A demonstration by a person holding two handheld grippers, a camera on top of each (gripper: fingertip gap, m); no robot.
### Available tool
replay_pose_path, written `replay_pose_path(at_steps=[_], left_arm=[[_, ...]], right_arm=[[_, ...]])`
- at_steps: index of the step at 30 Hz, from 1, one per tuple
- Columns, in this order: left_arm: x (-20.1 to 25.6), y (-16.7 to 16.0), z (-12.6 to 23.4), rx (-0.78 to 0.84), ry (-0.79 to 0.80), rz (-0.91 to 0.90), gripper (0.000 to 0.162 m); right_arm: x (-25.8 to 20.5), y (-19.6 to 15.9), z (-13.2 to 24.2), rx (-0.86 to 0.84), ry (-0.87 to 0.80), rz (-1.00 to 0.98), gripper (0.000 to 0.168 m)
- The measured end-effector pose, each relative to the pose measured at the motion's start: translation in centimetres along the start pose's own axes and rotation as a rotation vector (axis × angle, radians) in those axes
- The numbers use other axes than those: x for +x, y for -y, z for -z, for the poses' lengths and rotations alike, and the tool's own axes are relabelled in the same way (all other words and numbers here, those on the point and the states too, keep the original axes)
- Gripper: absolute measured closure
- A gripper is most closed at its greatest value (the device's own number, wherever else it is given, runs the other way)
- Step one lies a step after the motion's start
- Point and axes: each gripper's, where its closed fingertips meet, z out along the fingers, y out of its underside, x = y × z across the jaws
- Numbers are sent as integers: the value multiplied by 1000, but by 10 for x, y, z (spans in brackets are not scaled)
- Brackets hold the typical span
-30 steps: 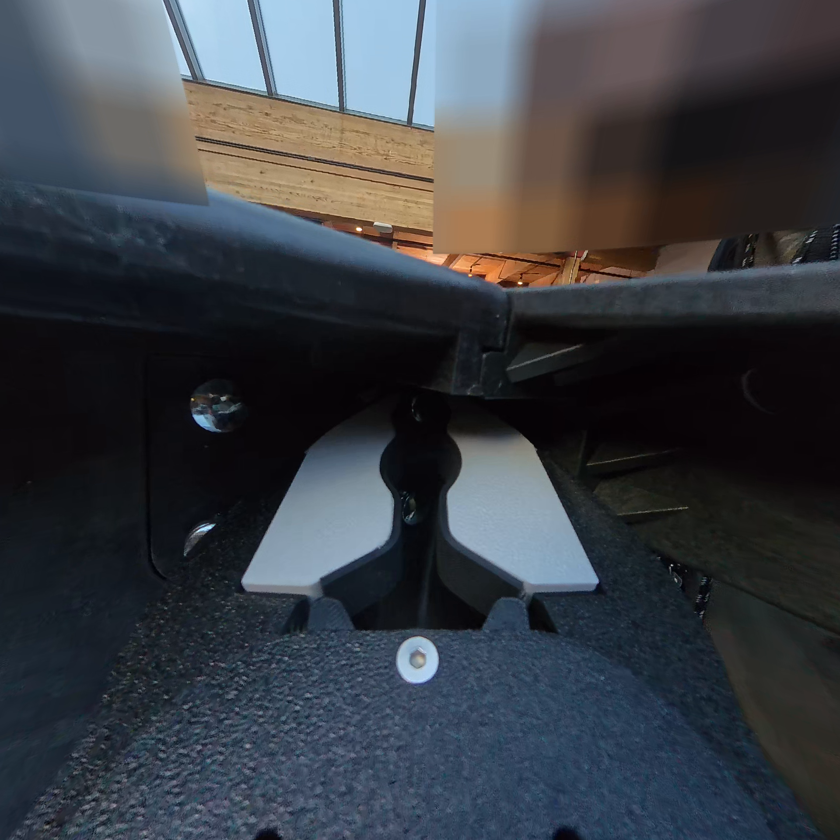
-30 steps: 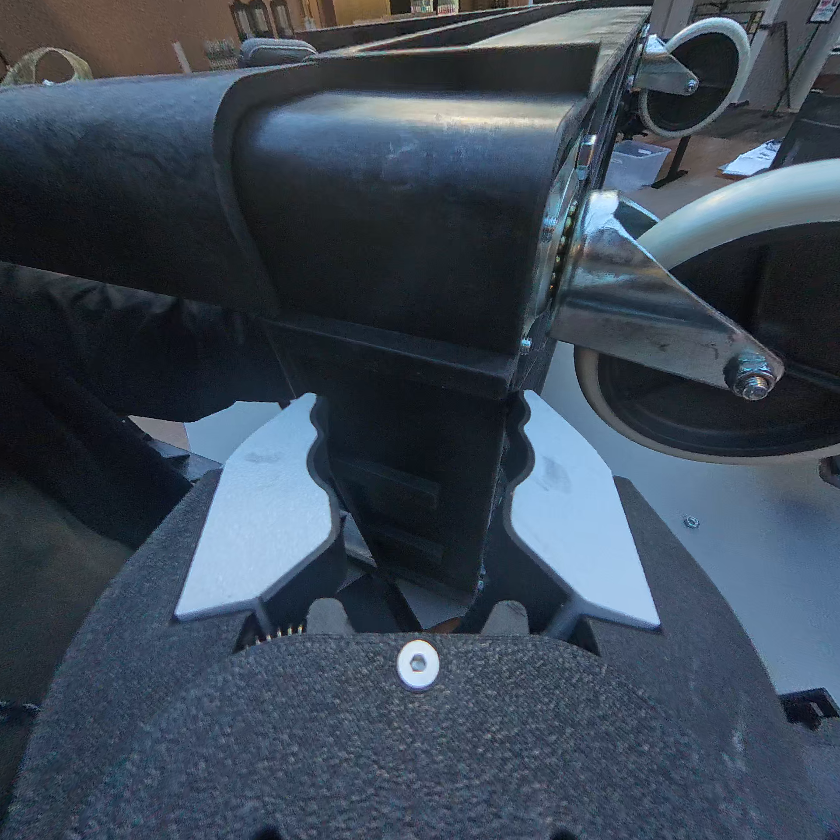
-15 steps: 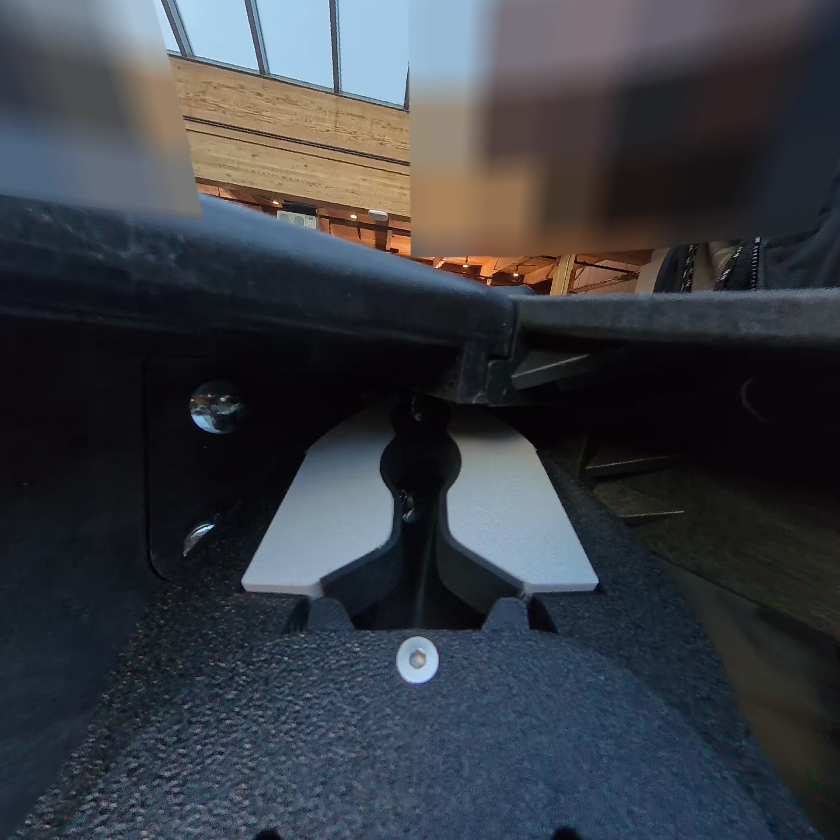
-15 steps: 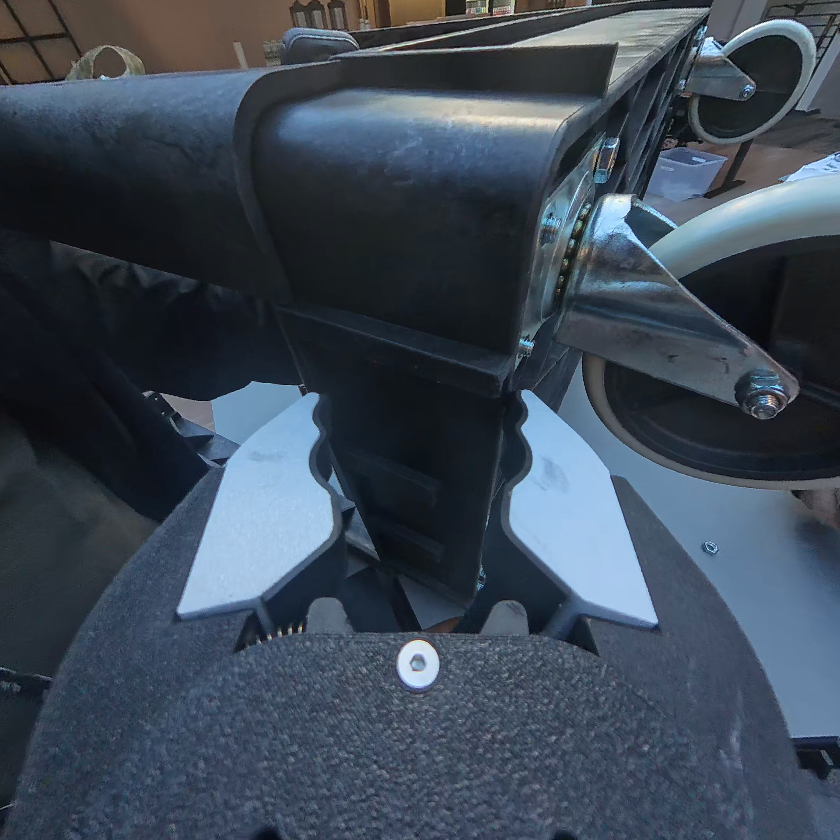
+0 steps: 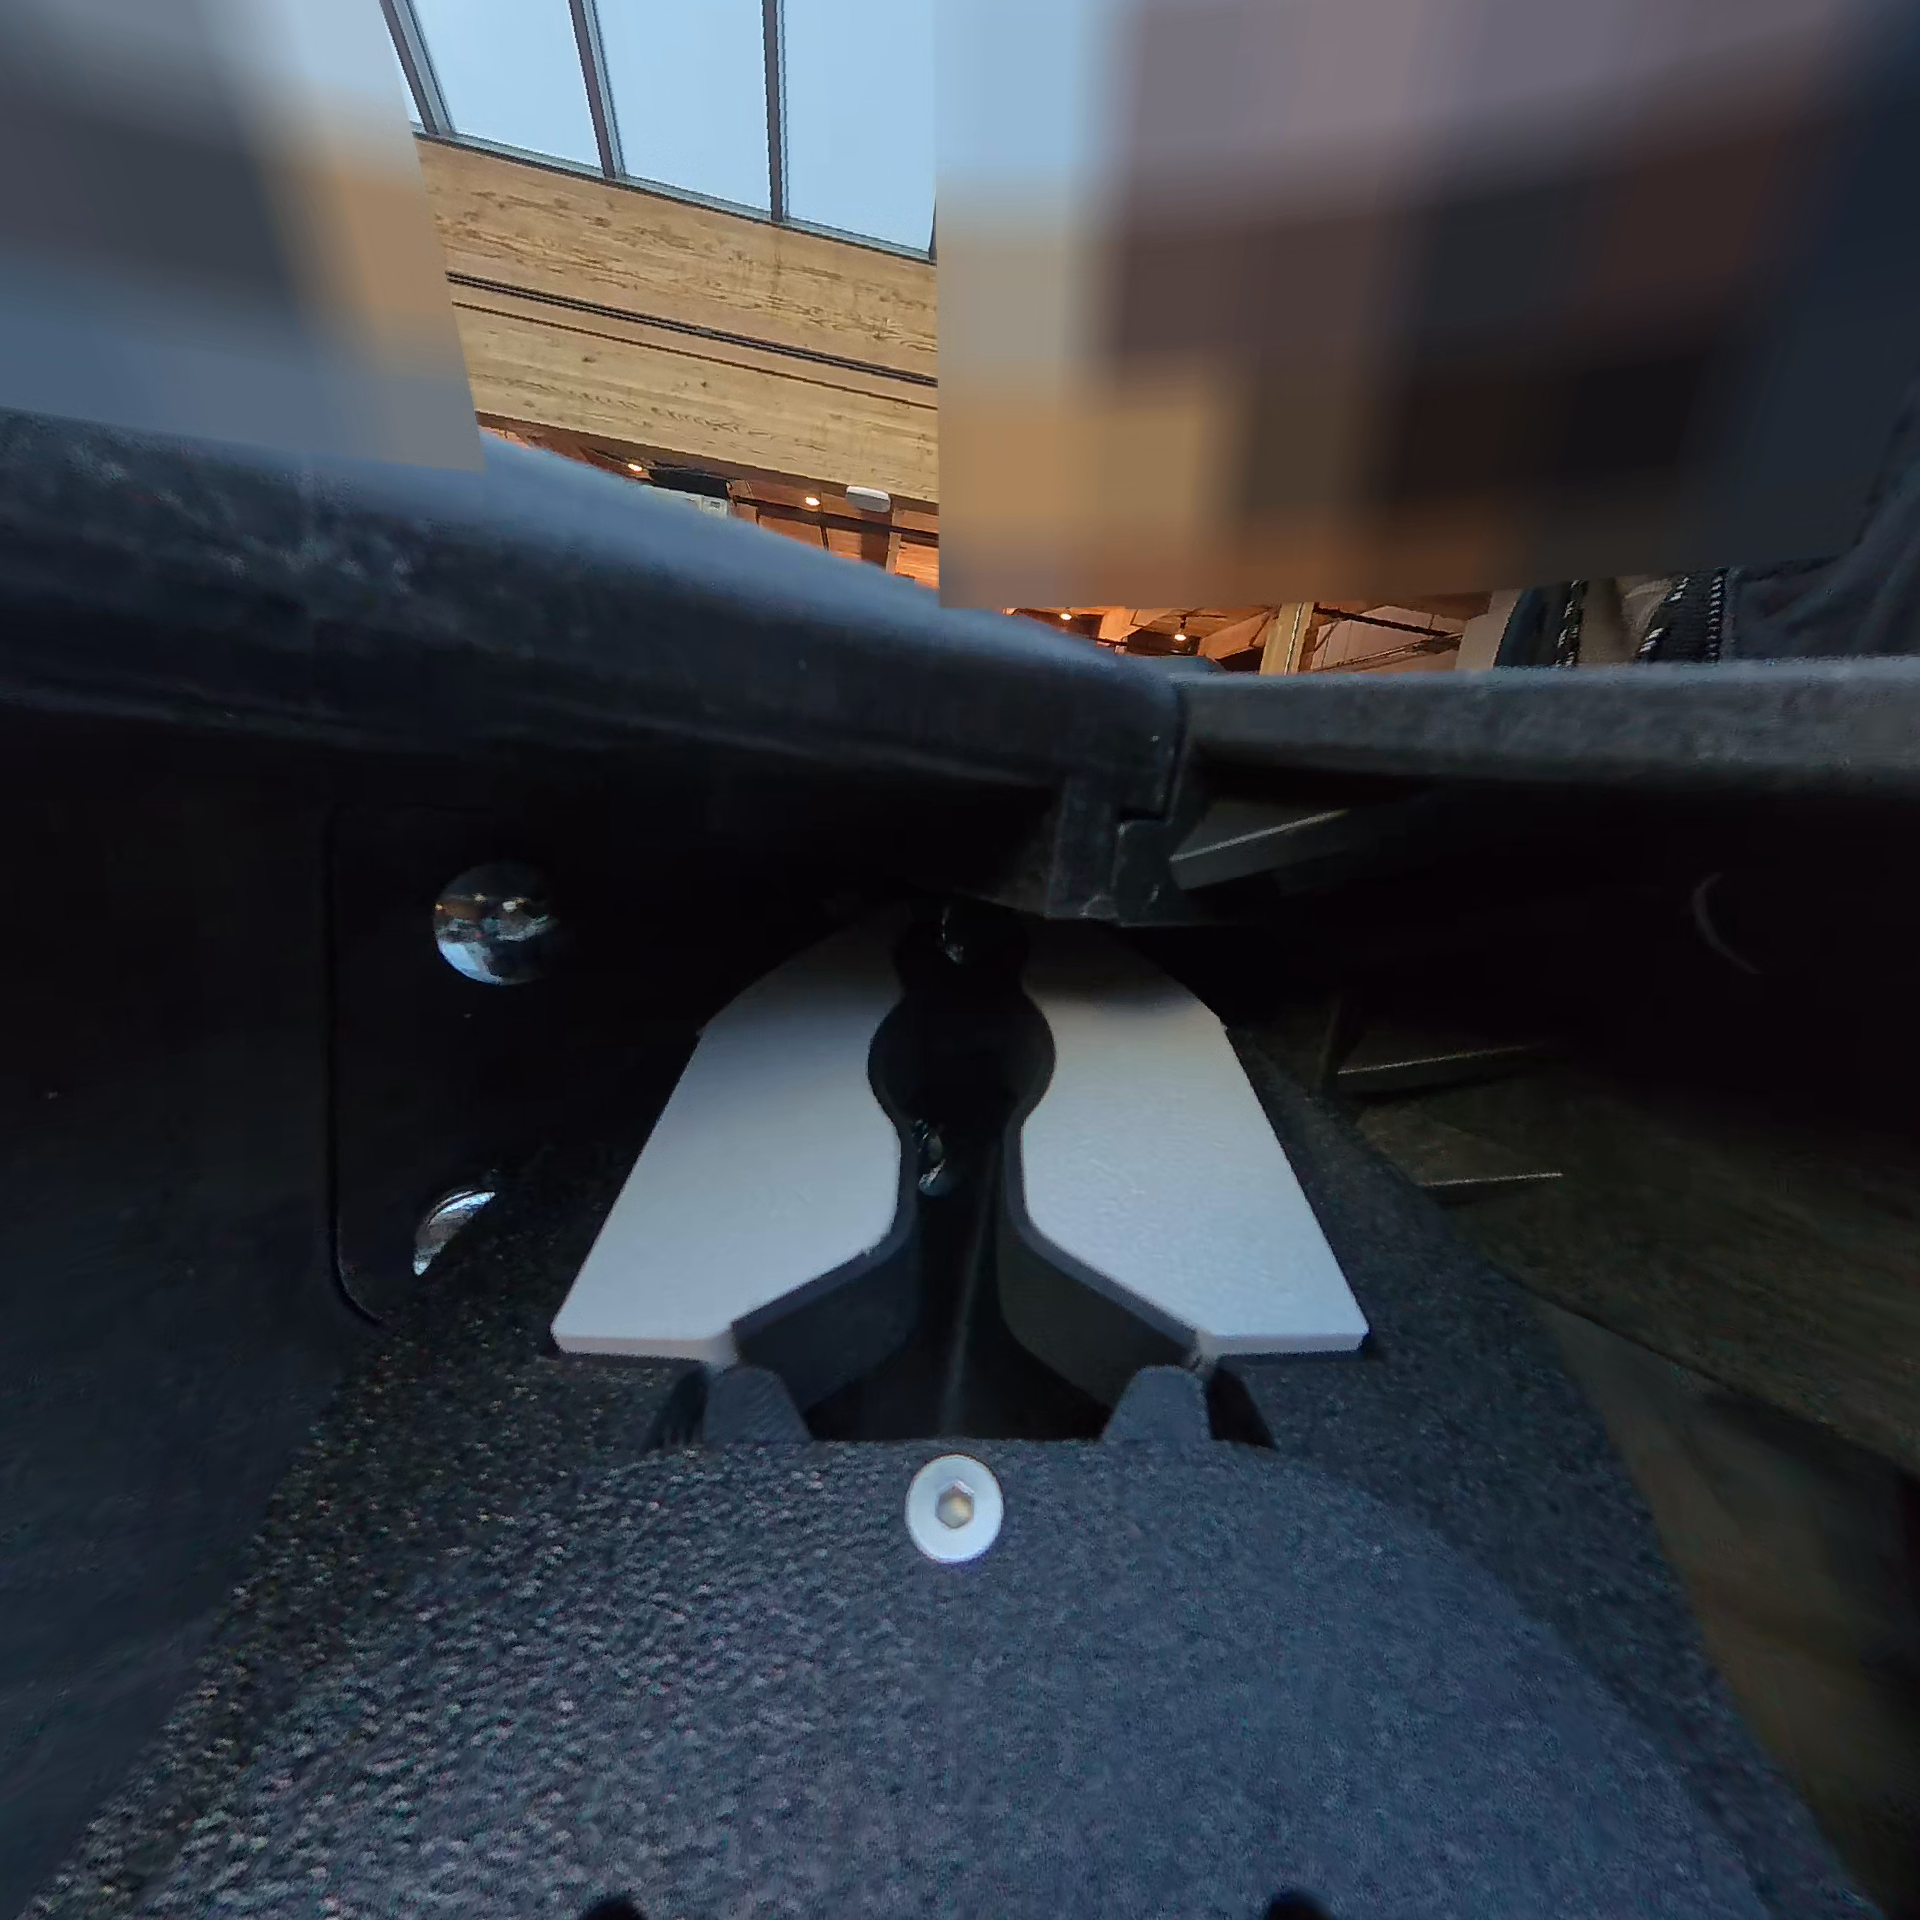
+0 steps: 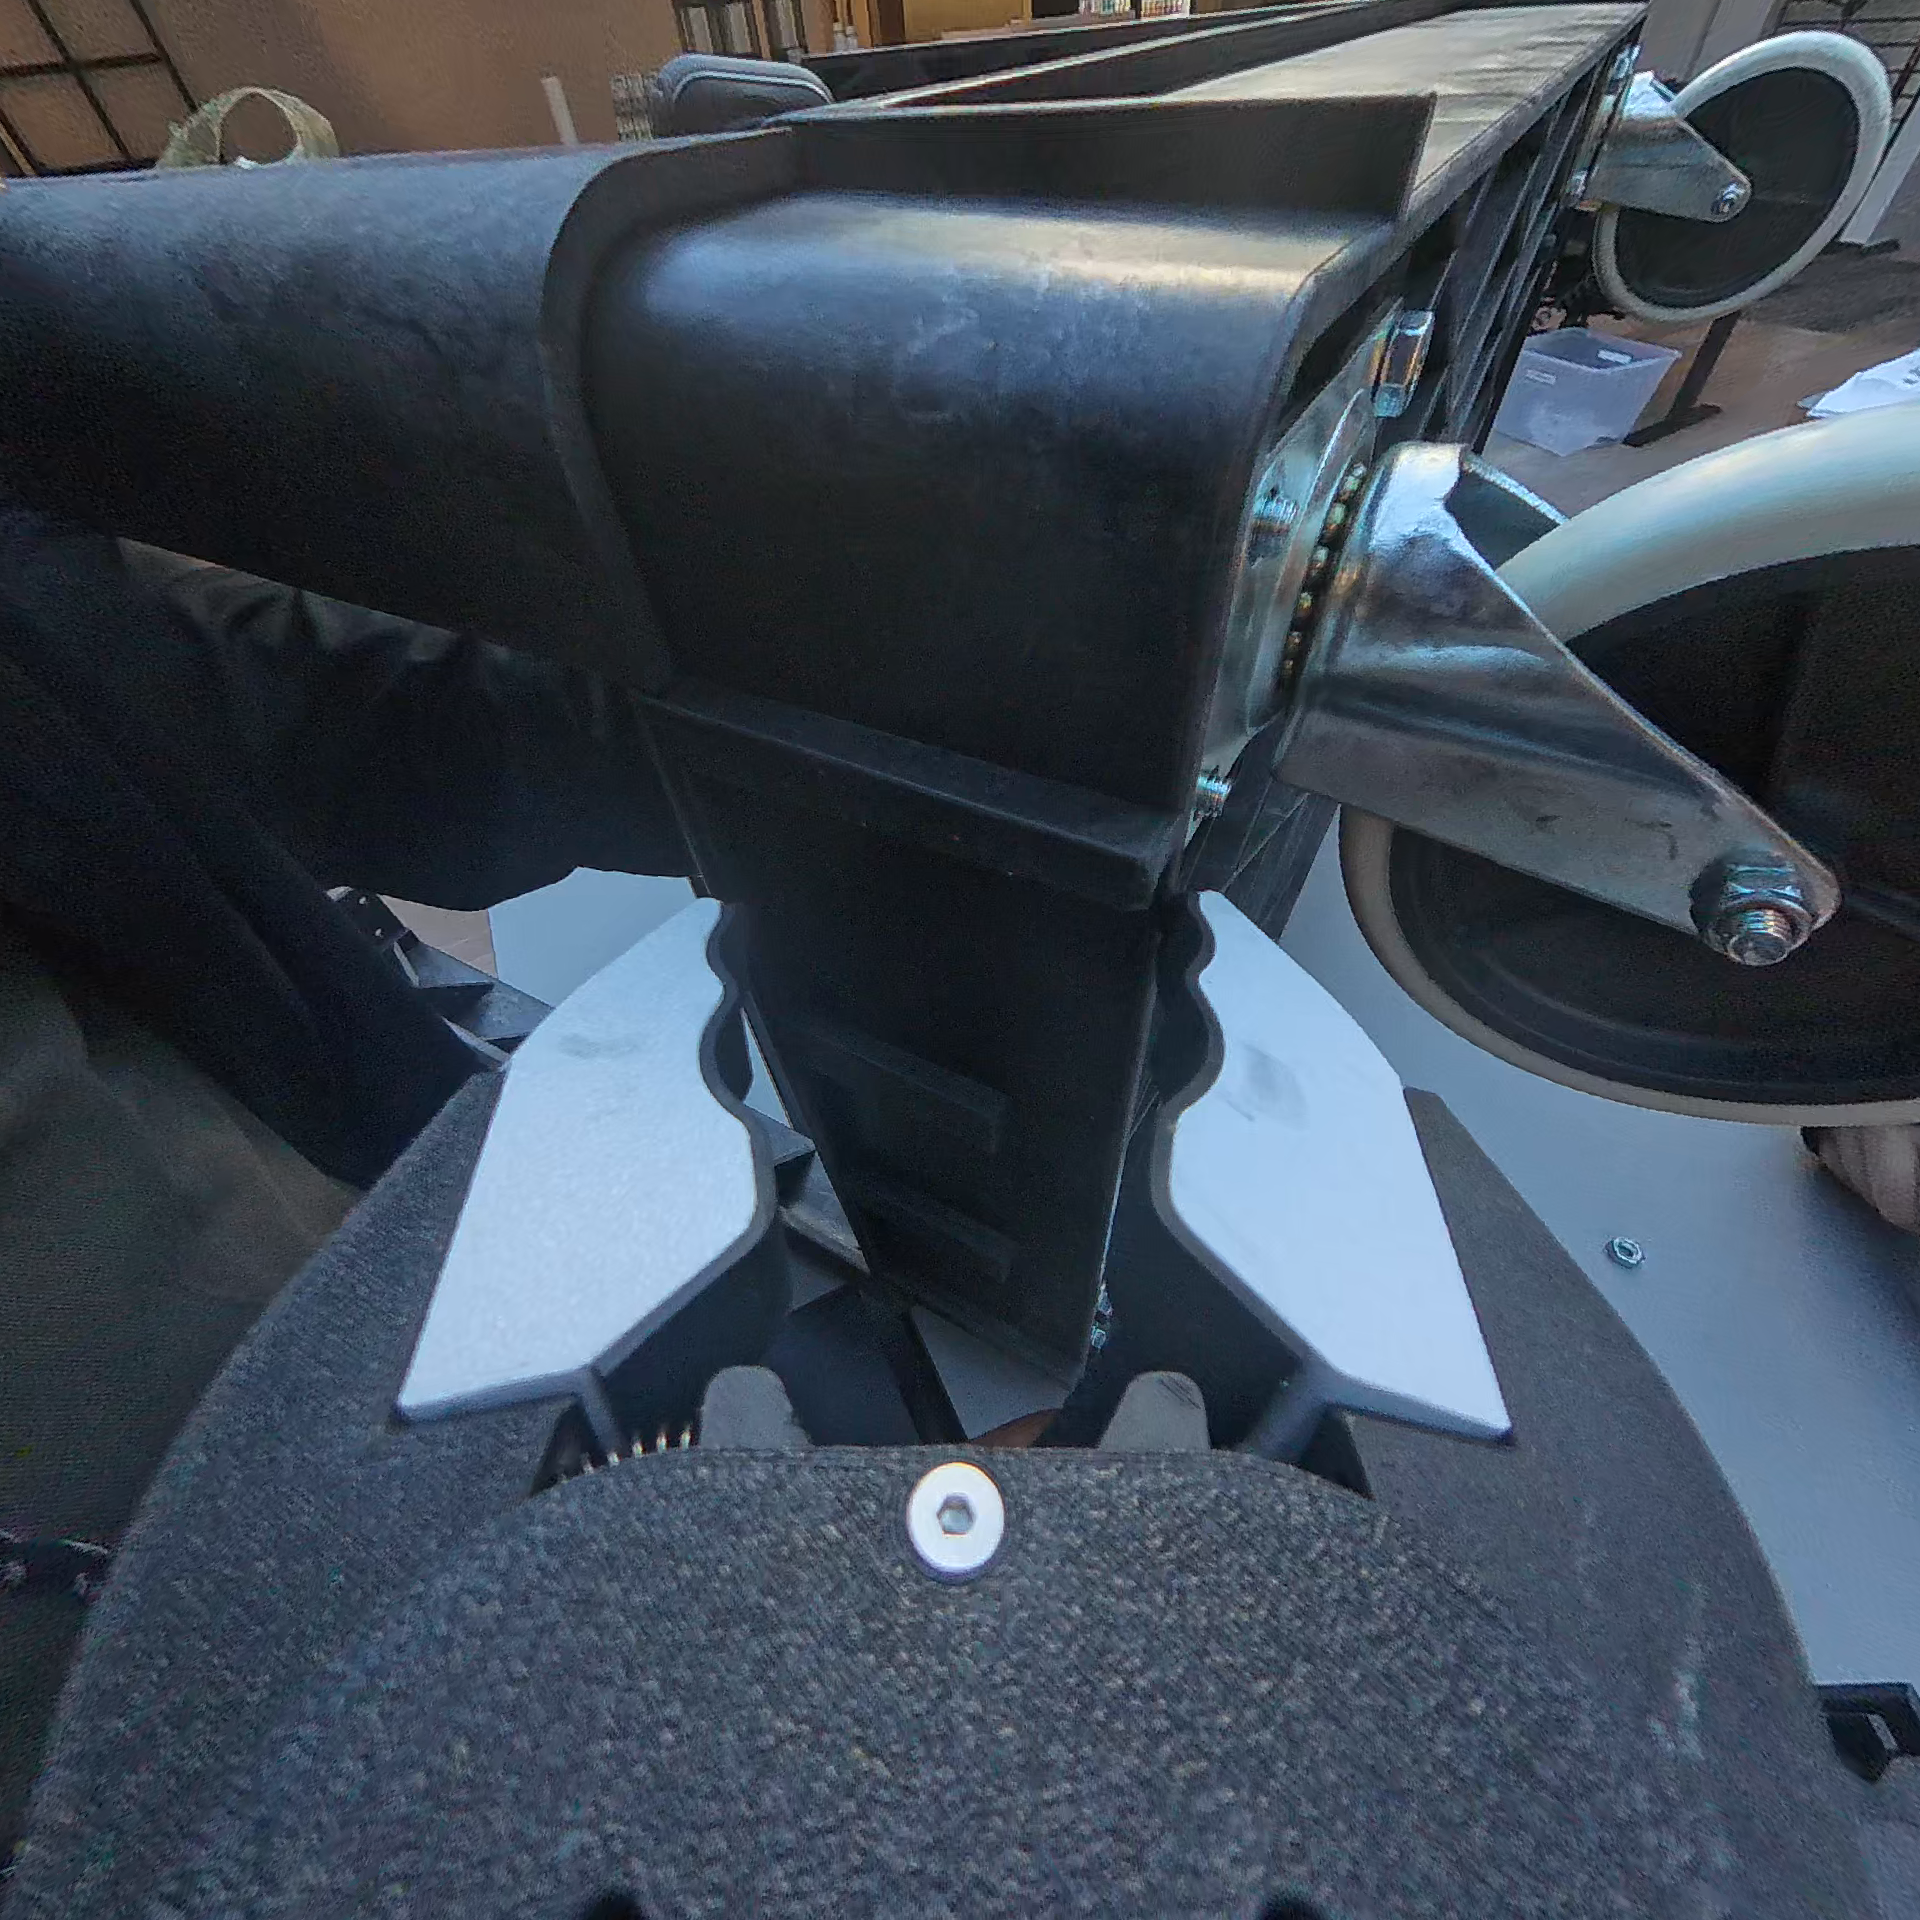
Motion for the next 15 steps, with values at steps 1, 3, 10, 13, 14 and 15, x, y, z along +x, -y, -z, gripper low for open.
replay_pose_path(at_steps=[1, 3, 10, 13, 14, 15], left_arm=[[0, 0, 0, 0, 0, 0, 152], [0, 0, 0, 0, 0, 0, 151], [0, 0, 0, 0, -1, 9, 152], [0, 0, 0, -3, -2, 9, 151], [0, 0, 0, -5, -2, 9, 152], [0, 0, 0, -6, -3, 11, 152]], right_arm=[[0, 0, 0, 0, -1, -1, 88], [0, 0, 0, -1, -3, 0, 88], [0, 0, 0, 5, 0, -4, 88], [0, 0, 0, 12, 2, -3, 88], [0, 0, 0, 14, 2, 1, 89], [0, 0, 0, 14, 3, 4, 89]])
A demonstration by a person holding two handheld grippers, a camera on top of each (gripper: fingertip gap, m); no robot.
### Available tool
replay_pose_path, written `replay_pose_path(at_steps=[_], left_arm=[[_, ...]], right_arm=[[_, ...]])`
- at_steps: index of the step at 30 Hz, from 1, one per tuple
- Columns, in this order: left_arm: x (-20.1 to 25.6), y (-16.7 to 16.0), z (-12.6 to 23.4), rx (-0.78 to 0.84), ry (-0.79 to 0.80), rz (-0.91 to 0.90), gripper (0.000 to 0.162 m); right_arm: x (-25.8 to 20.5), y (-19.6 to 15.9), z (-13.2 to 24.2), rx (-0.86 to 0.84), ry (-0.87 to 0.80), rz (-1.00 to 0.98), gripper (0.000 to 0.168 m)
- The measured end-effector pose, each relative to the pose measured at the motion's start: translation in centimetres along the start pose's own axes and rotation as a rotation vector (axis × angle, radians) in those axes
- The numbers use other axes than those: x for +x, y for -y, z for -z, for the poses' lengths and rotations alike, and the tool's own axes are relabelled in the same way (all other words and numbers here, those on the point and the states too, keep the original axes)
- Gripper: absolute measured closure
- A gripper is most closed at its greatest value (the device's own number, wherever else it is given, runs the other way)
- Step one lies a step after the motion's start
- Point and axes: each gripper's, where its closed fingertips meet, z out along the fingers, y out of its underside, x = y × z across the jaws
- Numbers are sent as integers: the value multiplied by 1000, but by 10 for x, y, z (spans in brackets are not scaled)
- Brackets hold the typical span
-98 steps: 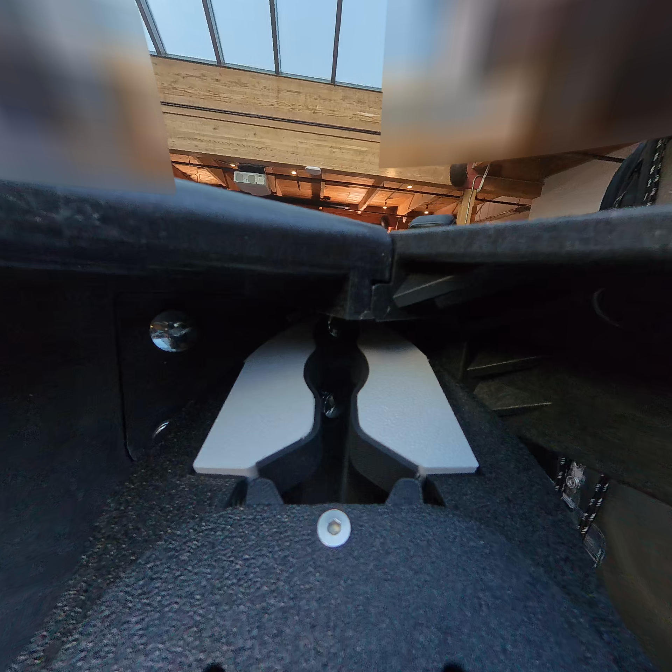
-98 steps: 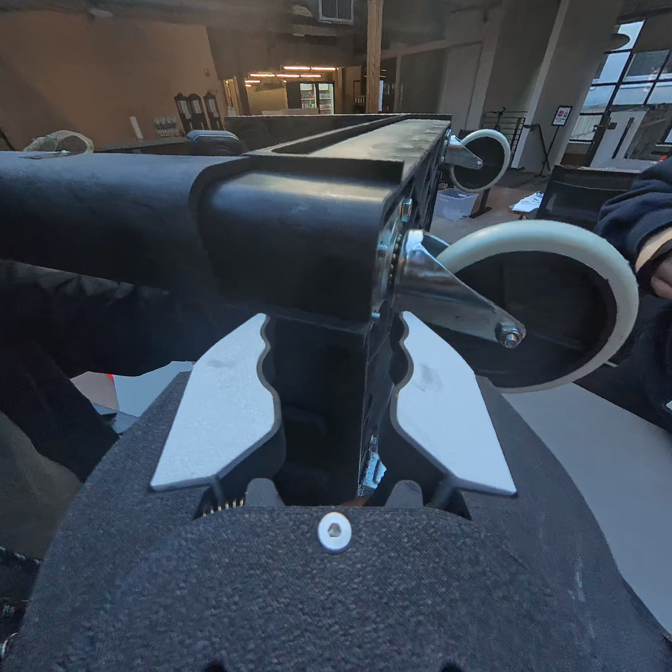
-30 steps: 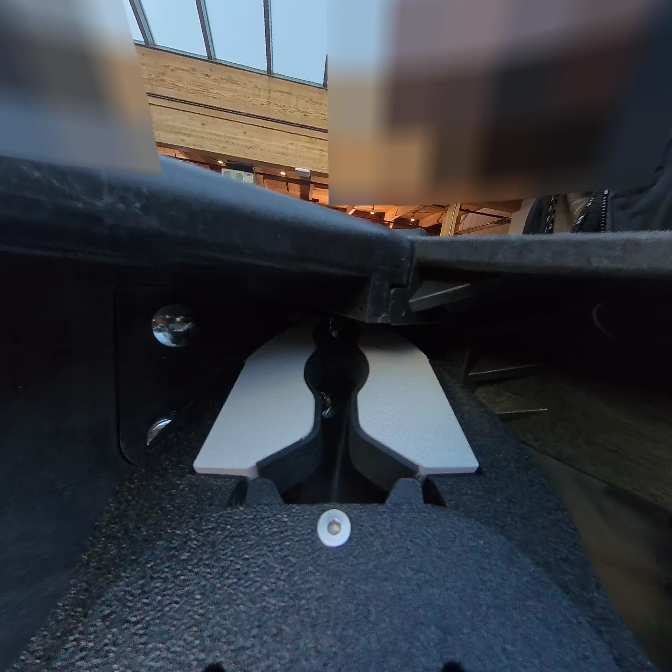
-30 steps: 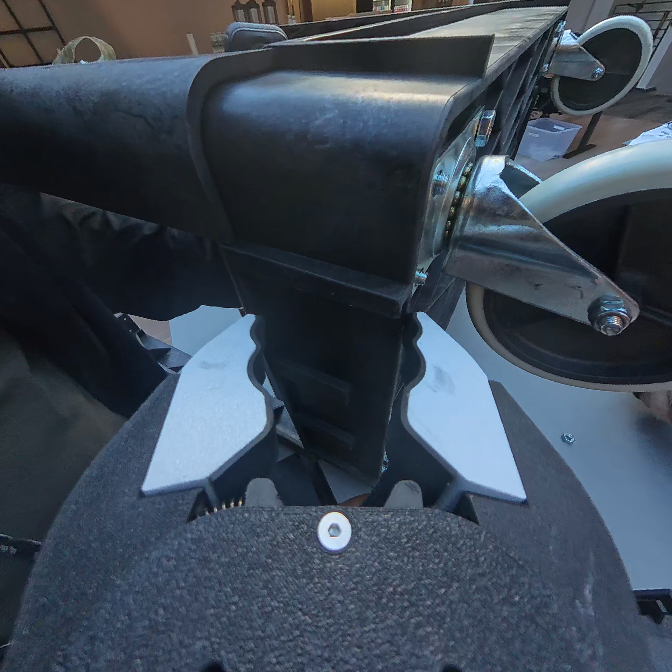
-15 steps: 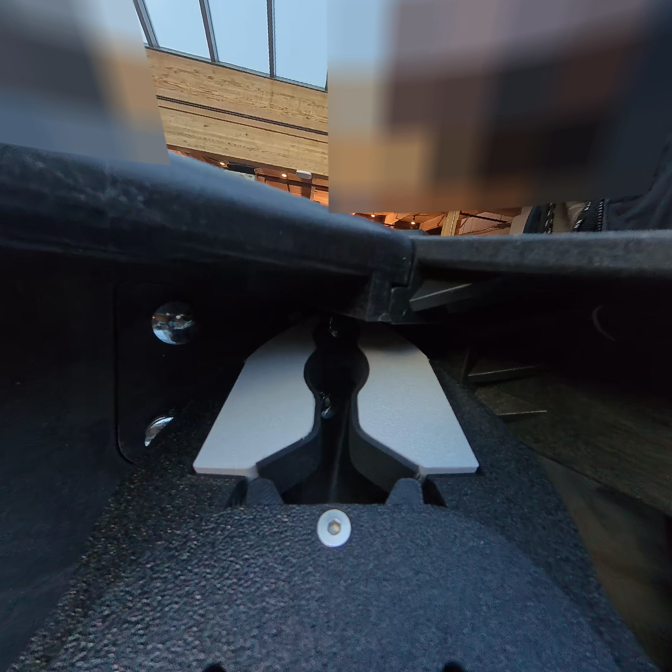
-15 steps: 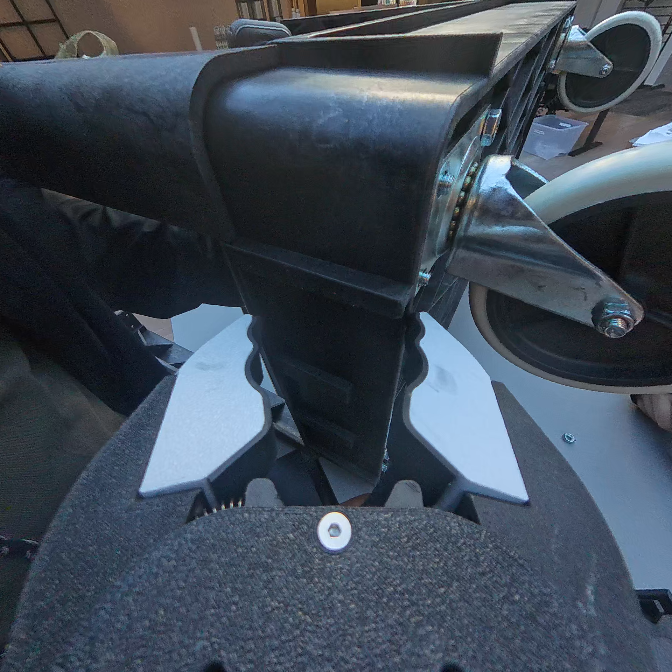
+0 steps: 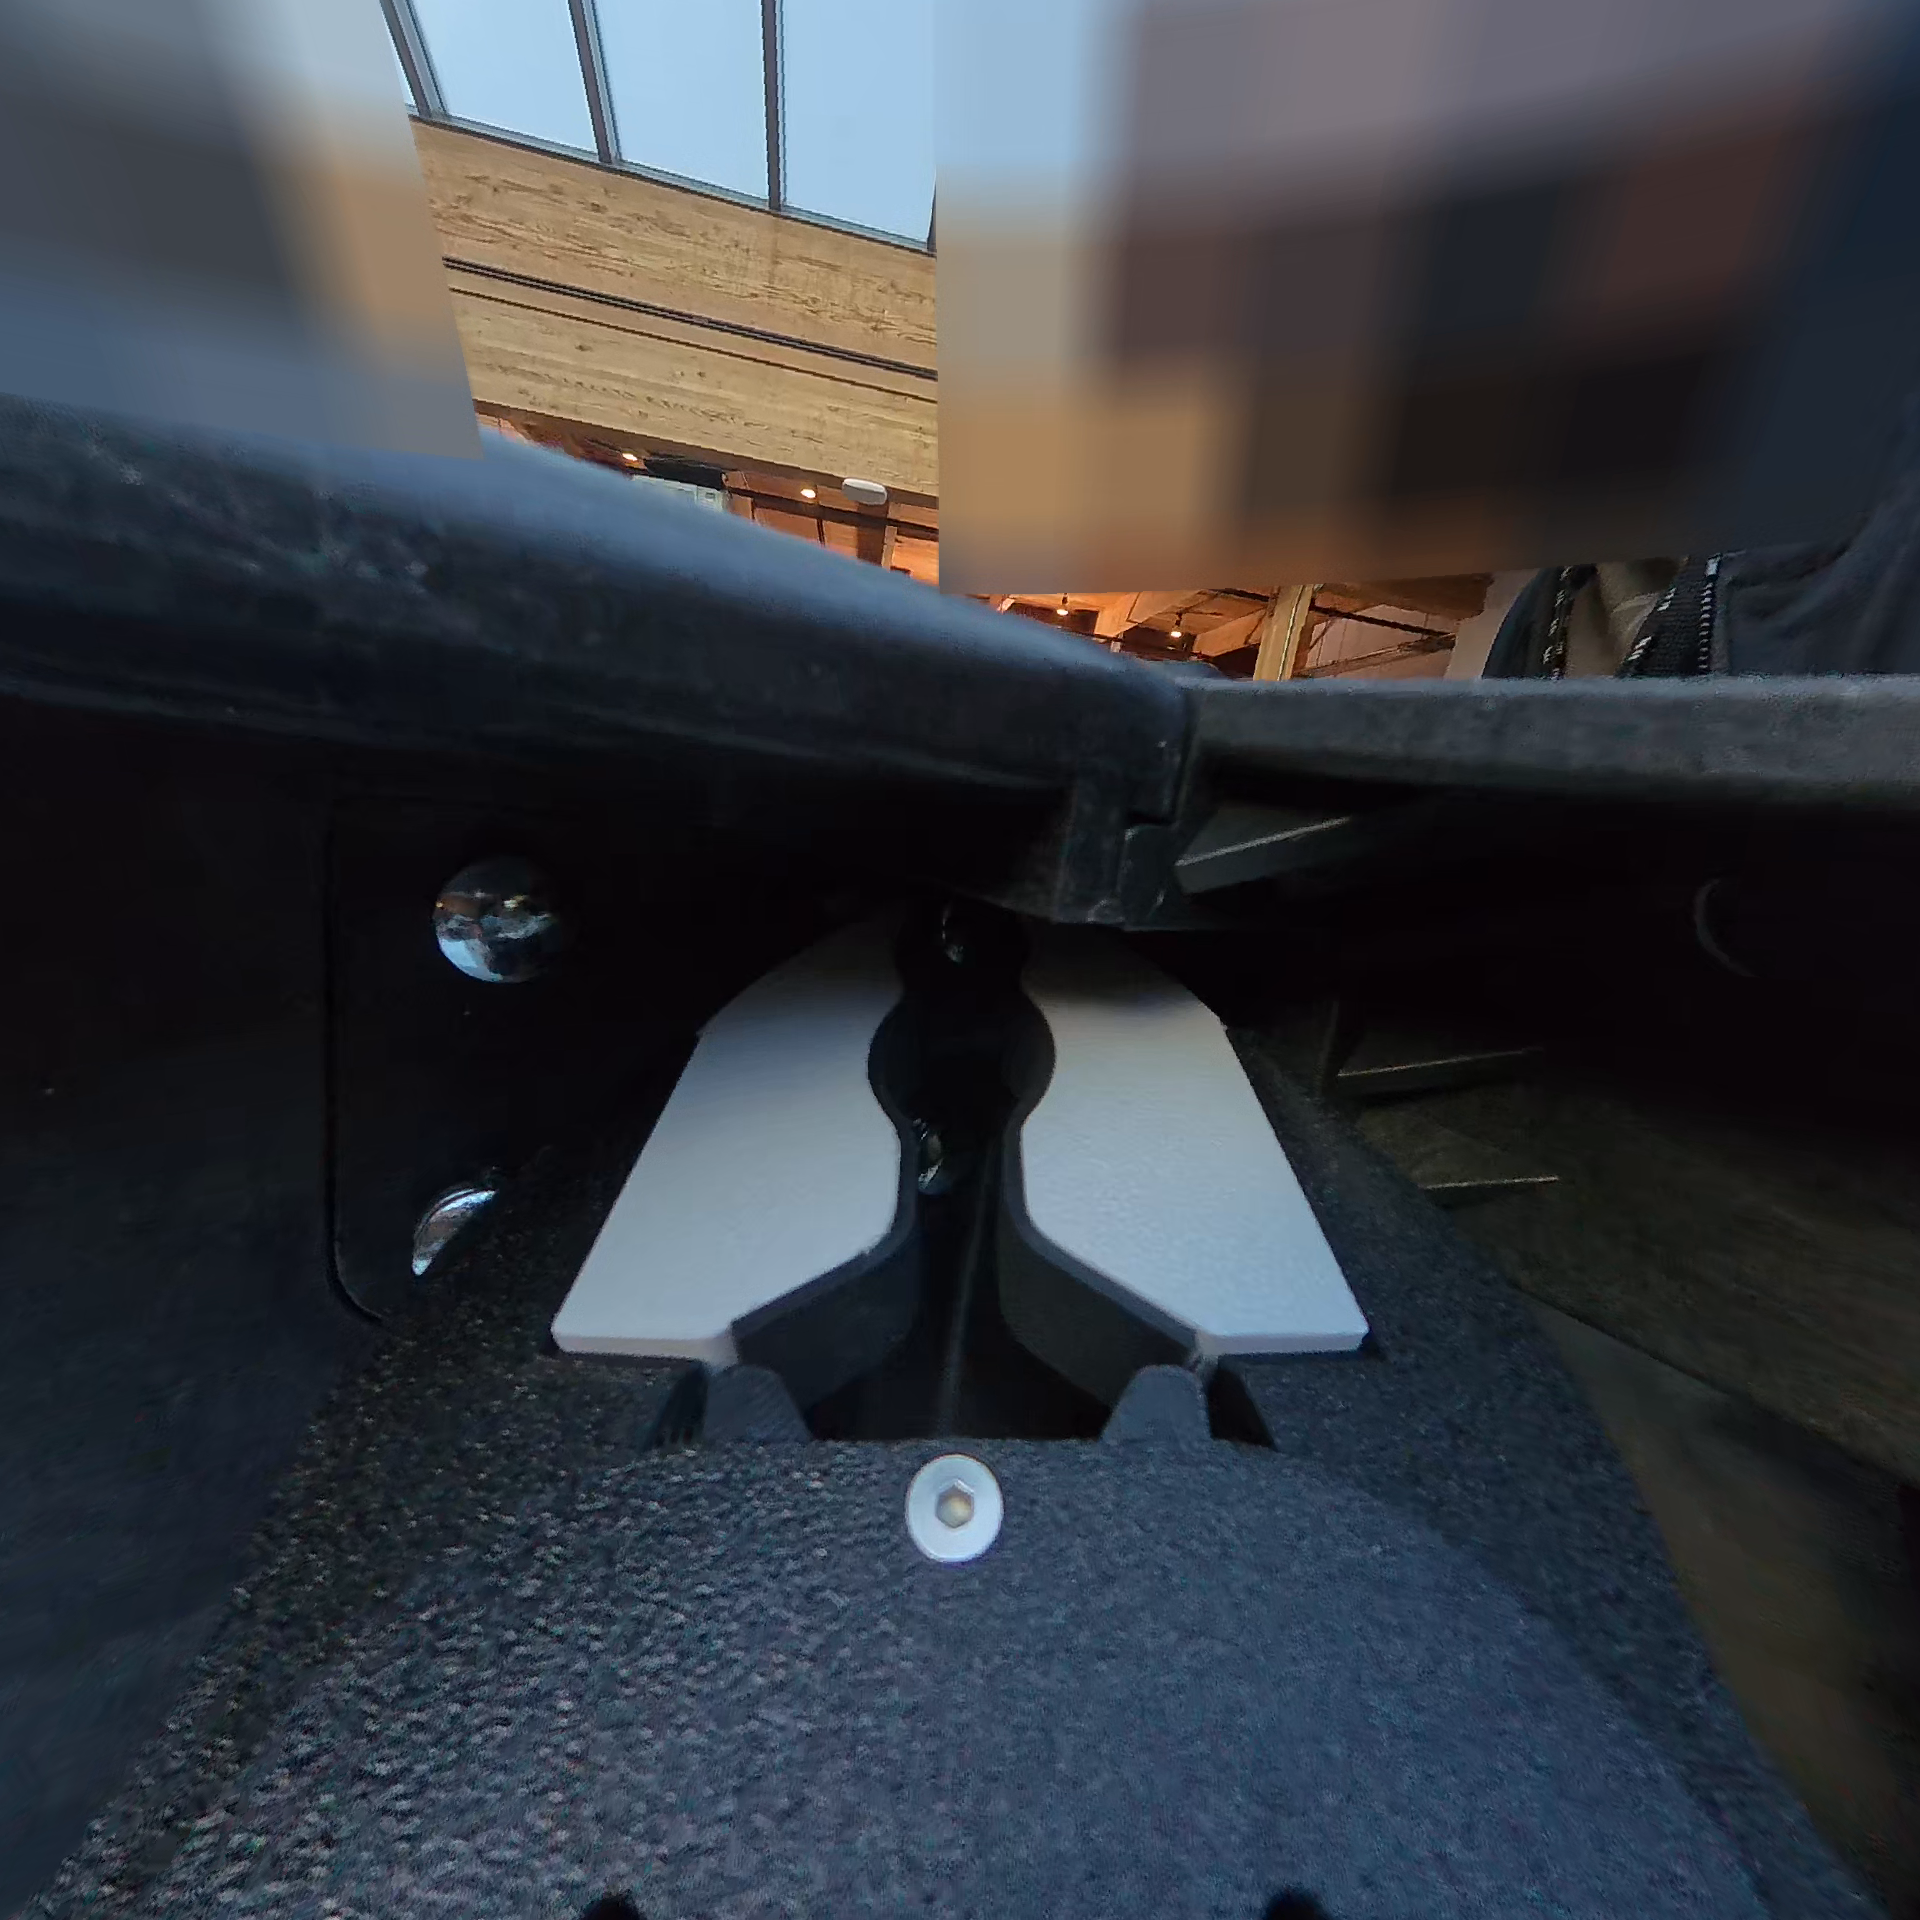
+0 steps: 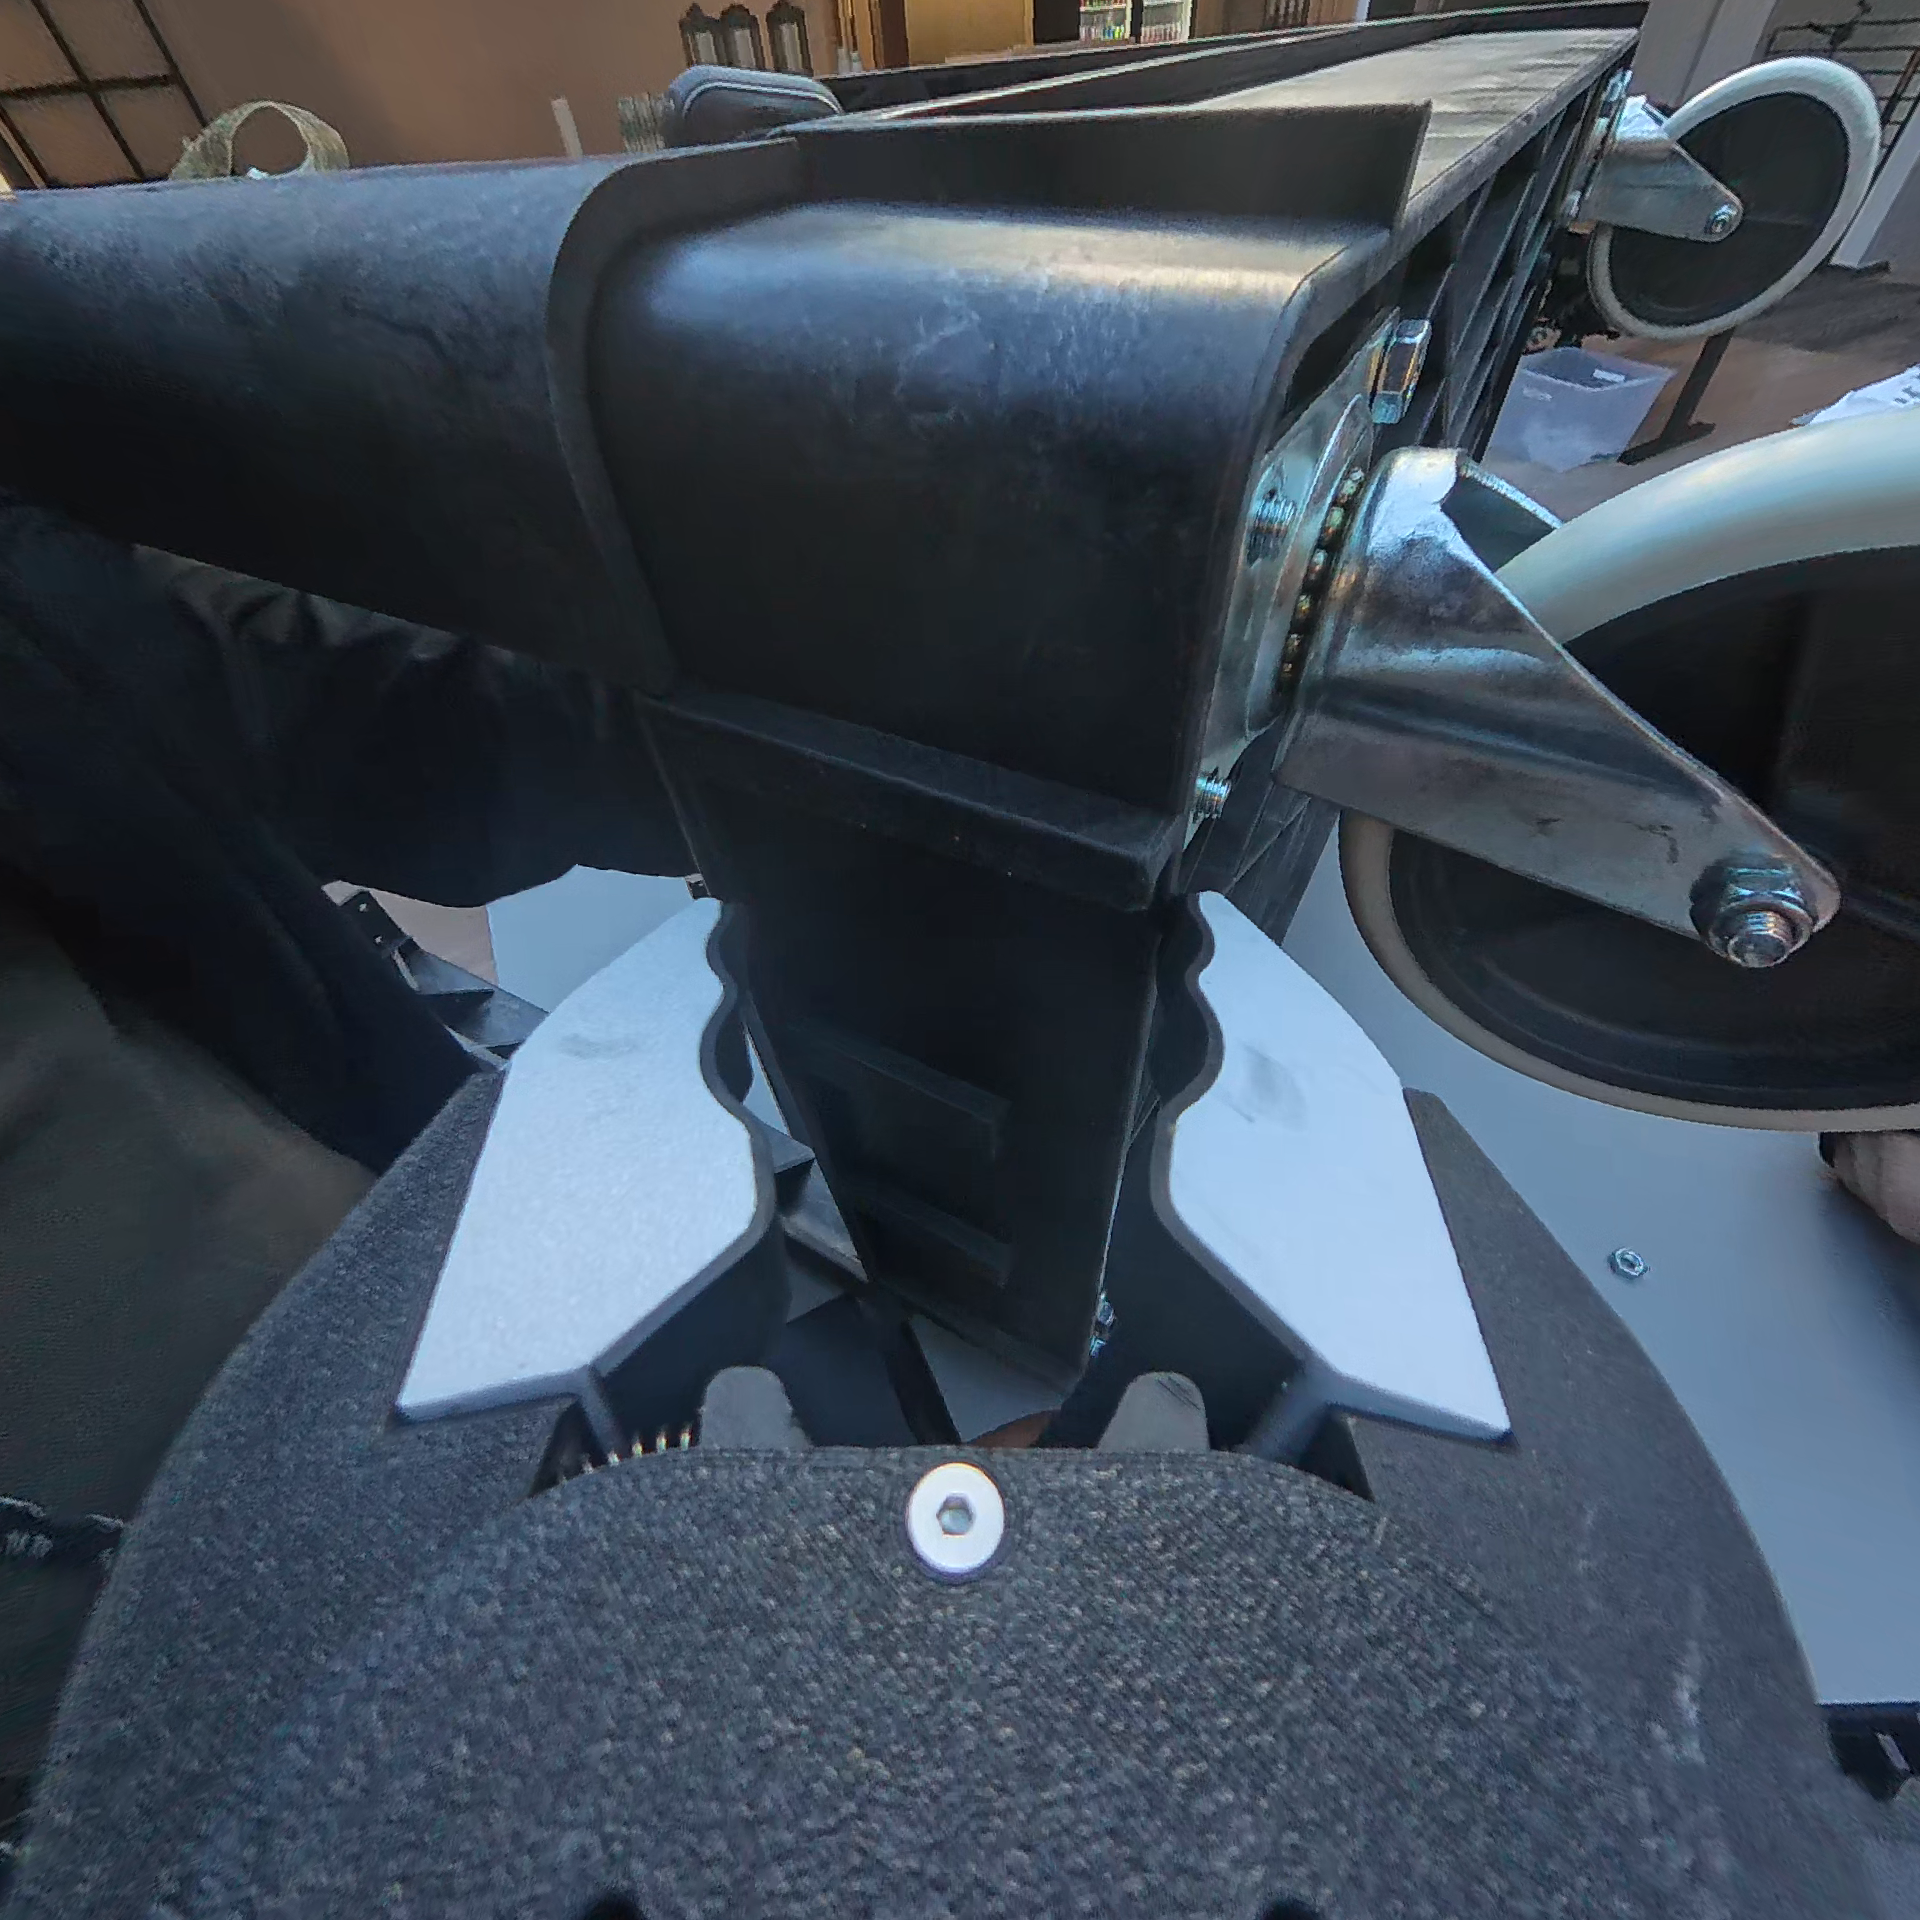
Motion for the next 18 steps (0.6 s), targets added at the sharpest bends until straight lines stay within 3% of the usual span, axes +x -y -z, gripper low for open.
replay_pose_path(at_steps=[18], left_arm=[[-1, 0, 0, -6, 1, 14, 151]], right_arm=[[0, 0, 1, 12, 36, 17, 88]])
